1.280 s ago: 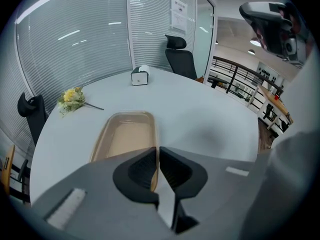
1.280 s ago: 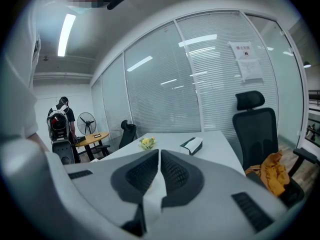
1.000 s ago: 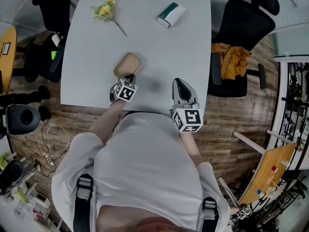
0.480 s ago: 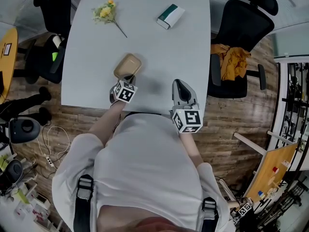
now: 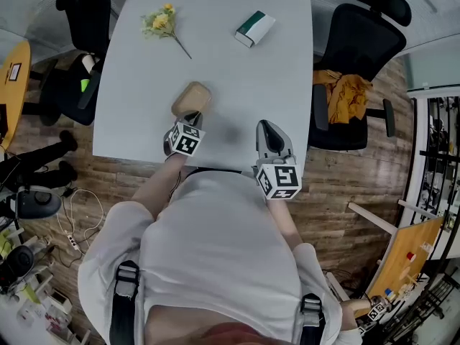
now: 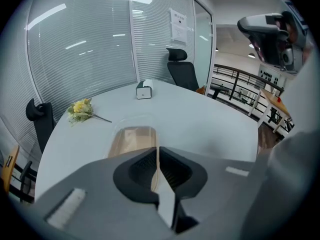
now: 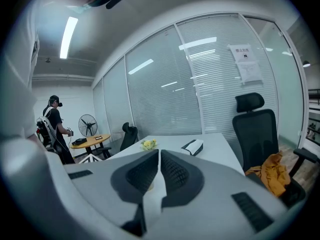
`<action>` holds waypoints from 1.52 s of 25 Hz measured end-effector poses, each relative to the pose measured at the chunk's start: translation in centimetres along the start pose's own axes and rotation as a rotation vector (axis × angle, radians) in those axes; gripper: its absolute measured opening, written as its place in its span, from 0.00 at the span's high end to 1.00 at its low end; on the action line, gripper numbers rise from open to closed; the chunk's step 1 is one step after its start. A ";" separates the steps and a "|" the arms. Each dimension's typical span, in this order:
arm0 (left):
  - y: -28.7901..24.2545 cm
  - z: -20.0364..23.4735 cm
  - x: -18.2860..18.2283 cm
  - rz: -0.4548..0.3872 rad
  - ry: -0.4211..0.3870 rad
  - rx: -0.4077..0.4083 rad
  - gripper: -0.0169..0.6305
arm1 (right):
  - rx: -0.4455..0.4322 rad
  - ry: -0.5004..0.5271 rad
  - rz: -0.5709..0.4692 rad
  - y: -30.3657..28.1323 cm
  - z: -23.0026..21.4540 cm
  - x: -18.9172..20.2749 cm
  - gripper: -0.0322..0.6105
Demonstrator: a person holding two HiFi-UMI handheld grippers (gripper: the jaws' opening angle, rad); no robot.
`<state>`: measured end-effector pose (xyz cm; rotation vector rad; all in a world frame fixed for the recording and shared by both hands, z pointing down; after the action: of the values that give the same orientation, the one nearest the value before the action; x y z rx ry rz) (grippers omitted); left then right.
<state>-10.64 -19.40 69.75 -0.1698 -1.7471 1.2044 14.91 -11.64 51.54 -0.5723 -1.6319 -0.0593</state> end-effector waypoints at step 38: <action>20.7 -1.9 -10.8 -0.879 0.113 -0.043 0.93 | 0.053 0.041 -0.249 5.0 -0.9 -6.6 0.92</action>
<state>-11.45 -14.09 46.96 0.4590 -1.4818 0.4970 17.90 -9.78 44.02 -0.3233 -1.6528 -0.2086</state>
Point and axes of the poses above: the fingertips, and each gripper's own axes: y backward along the fingers, z to its left, x out of its underside, the point moved 10 cm from there along y, backward along the fingers
